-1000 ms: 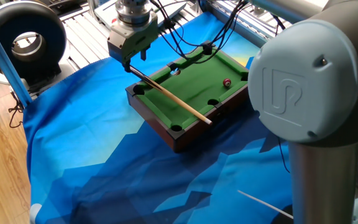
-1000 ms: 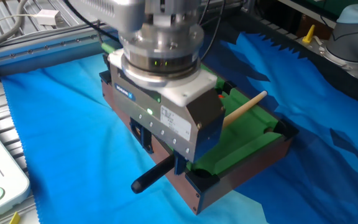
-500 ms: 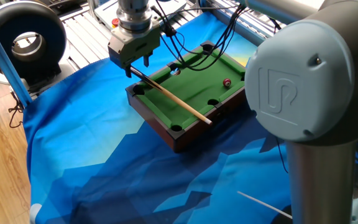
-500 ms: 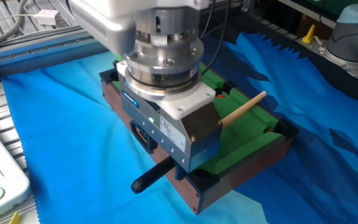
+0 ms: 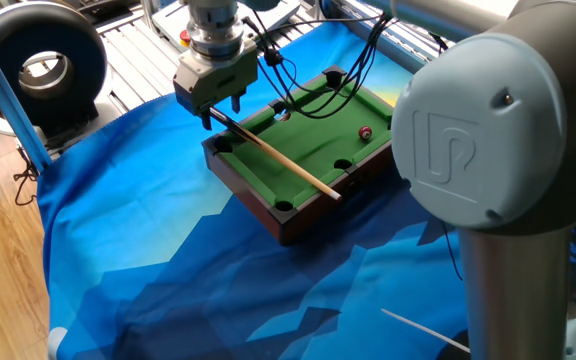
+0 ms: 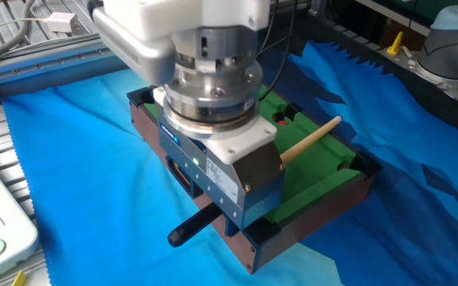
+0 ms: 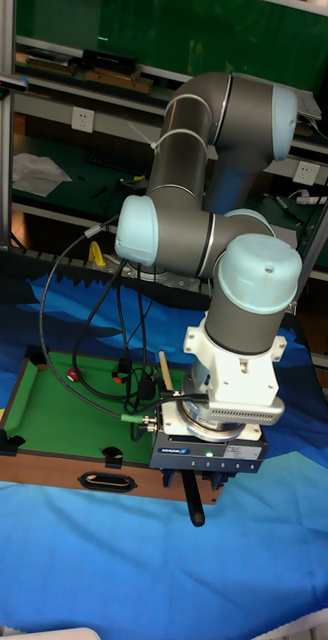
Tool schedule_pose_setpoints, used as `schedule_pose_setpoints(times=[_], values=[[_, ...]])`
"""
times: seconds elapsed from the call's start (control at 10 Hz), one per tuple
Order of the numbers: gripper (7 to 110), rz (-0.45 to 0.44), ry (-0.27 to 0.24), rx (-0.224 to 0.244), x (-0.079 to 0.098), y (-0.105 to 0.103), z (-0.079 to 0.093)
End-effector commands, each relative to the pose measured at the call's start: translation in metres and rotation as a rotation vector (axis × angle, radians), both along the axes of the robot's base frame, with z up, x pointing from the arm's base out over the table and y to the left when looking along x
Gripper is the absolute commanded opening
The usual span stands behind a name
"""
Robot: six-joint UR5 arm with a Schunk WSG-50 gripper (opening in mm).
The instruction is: Hit the pool ball
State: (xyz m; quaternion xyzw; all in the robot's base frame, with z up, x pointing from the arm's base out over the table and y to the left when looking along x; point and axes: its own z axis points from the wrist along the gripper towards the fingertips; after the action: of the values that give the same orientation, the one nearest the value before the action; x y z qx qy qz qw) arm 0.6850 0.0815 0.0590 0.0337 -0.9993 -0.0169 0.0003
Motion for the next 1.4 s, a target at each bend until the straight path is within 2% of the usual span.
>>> schedule_pose_setpoints(times=[0.0, 0.1, 0.2, 0.6, 0.7, 0.8, 1.1, 1.2, 1.3], values=[[66, 0.007, -0.012, 0.007, 0.002, 0.004, -0.002], [66, 0.007, -0.013, 0.009, 0.002, 0.004, -0.003], [44, 0.007, -0.013, 0.009, 0.002, 0.003, -0.003], [44, -0.023, -0.021, 0.029, 0.004, 0.008, -0.003], [44, -0.027, -0.017, 0.013, 0.002, 0.004, -0.003], [7, -0.030, -0.015, 0.020, 0.002, 0.006, -0.003], [7, -0.023, -0.022, 0.018, 0.004, 0.004, -0.004], [7, -0.011, -0.031, 0.021, 0.006, 0.004, -0.004], [7, -0.009, -0.062, 0.004, 0.013, -0.002, -0.005]])
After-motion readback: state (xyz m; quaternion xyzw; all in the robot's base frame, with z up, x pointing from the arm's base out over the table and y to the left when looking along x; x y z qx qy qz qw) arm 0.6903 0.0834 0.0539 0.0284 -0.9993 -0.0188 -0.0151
